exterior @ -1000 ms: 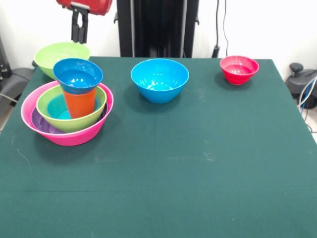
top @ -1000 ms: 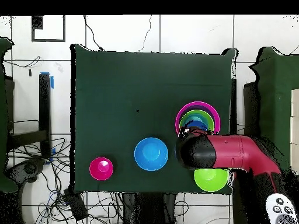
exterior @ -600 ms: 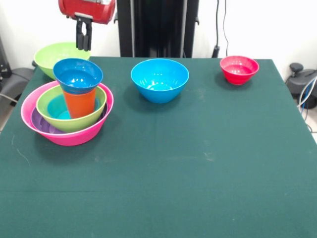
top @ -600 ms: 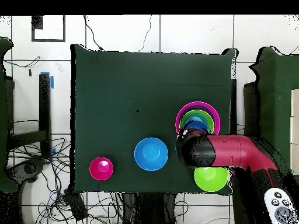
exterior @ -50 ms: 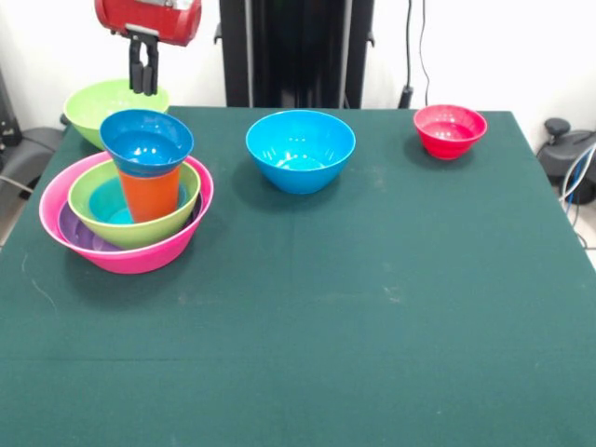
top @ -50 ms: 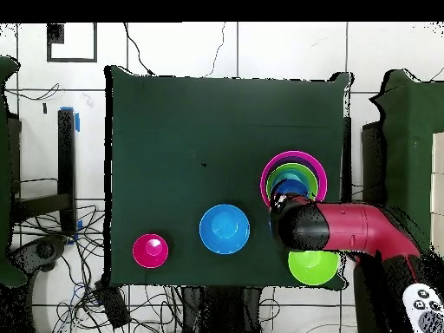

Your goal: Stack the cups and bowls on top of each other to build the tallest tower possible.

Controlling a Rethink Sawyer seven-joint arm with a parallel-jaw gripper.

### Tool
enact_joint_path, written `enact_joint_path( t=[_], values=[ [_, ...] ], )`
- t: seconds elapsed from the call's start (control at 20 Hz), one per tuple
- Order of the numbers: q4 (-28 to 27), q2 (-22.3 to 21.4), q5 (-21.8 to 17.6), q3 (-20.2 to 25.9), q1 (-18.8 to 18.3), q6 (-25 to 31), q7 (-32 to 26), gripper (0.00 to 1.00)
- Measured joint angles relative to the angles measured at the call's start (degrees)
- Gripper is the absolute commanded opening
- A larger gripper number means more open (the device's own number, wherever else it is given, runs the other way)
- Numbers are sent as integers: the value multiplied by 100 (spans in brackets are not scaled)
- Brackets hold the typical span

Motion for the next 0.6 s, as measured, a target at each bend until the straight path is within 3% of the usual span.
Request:
enact_joint_path(
  t=[0.6],
  values=[
    [-2,184,-4,175,-230,0,0,0]
  ],
)
